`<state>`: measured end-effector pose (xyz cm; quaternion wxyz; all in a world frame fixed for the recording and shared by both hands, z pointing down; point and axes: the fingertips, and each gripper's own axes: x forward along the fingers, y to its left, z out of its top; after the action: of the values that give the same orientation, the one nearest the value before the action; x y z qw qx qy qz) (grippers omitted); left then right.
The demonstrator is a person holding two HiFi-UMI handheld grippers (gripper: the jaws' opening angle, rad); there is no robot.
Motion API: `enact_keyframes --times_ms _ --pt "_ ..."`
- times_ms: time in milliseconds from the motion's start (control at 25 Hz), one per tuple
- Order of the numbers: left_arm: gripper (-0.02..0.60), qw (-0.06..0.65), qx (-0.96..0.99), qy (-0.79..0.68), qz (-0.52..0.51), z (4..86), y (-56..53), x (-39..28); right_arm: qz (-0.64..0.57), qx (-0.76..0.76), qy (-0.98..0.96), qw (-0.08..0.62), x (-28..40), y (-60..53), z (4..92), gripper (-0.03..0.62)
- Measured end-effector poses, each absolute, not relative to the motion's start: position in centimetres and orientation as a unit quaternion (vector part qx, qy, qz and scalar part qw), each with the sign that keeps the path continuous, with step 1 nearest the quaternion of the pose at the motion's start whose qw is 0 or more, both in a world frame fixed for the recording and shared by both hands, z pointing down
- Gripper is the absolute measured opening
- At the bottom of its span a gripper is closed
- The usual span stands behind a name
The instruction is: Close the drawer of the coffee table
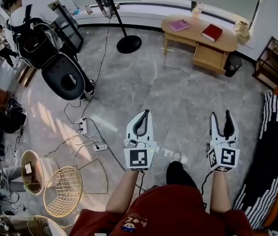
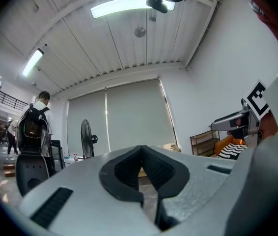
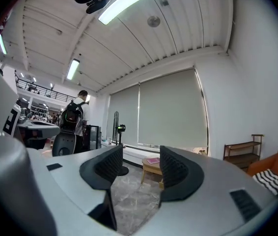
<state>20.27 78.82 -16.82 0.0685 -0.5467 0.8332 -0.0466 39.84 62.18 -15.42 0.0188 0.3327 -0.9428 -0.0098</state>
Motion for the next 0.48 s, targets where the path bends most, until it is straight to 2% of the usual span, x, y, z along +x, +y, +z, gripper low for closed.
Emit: enact_keyframes --times_ms 480 --pt "0.008 0.073 -0.563 0.821 -0.060 -15.9 63.3 17.7 0.019 0.346 -0.938 0.030 37.1 47.3 -13.3 0.216"
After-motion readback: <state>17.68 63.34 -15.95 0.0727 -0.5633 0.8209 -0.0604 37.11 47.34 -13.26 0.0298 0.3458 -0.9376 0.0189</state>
